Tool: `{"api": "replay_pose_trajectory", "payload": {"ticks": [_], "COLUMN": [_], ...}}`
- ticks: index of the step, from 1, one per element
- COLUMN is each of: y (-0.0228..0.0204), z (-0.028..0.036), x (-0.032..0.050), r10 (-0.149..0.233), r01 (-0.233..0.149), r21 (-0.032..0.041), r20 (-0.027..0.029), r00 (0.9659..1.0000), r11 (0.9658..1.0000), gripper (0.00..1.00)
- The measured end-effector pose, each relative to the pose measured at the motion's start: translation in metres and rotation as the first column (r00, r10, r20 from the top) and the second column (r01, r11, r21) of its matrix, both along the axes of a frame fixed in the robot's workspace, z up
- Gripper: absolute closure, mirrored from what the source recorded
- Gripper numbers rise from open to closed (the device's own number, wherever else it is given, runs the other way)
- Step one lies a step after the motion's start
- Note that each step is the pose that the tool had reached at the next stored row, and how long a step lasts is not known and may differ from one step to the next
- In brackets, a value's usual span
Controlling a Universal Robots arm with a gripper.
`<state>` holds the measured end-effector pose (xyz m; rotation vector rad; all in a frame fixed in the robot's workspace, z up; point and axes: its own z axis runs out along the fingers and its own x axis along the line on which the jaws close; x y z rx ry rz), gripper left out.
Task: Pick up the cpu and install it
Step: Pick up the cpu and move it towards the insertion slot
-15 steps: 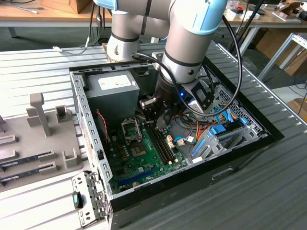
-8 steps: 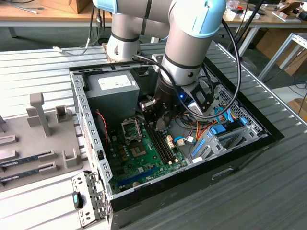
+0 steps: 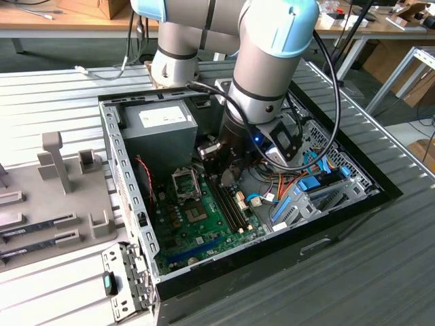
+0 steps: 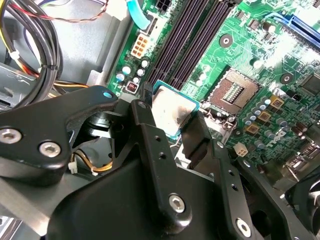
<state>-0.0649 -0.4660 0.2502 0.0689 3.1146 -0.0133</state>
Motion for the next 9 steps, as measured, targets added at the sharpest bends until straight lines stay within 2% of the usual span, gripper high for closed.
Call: {"api": "replay_pose_trajectory", "payload": {"ticks": [9], "y": [-0.0009], "z": [-0.0046], "x": [0.0], "r10": [0.0], "r01": [0.0], "r21": [0.0], "r20": [0.0], "r00": [1.0], "r11": [1.0], "gripper": [0.53]}}
